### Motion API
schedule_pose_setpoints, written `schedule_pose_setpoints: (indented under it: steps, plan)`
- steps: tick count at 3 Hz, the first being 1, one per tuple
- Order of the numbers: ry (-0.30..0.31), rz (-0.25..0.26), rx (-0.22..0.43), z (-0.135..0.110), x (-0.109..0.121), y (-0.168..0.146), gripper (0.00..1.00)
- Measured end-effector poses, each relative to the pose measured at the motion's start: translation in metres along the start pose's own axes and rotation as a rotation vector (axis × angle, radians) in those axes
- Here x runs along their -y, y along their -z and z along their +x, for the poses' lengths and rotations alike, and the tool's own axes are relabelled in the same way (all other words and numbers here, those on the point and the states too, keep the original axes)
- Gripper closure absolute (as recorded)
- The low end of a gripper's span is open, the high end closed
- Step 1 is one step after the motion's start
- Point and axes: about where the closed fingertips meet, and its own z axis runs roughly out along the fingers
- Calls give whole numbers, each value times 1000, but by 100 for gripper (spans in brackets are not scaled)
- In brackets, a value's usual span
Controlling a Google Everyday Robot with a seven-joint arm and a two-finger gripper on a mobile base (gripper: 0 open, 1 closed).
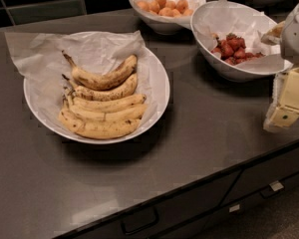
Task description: Pick banana from white bowl
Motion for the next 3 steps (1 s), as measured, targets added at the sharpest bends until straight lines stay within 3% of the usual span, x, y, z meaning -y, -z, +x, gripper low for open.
schedule_pose_setpoints:
  steps: [2, 3]
  plan:
    - [29, 12, 2, -12, 7, 2, 0]
    - [117, 11, -2, -45, 24, 0, 0]
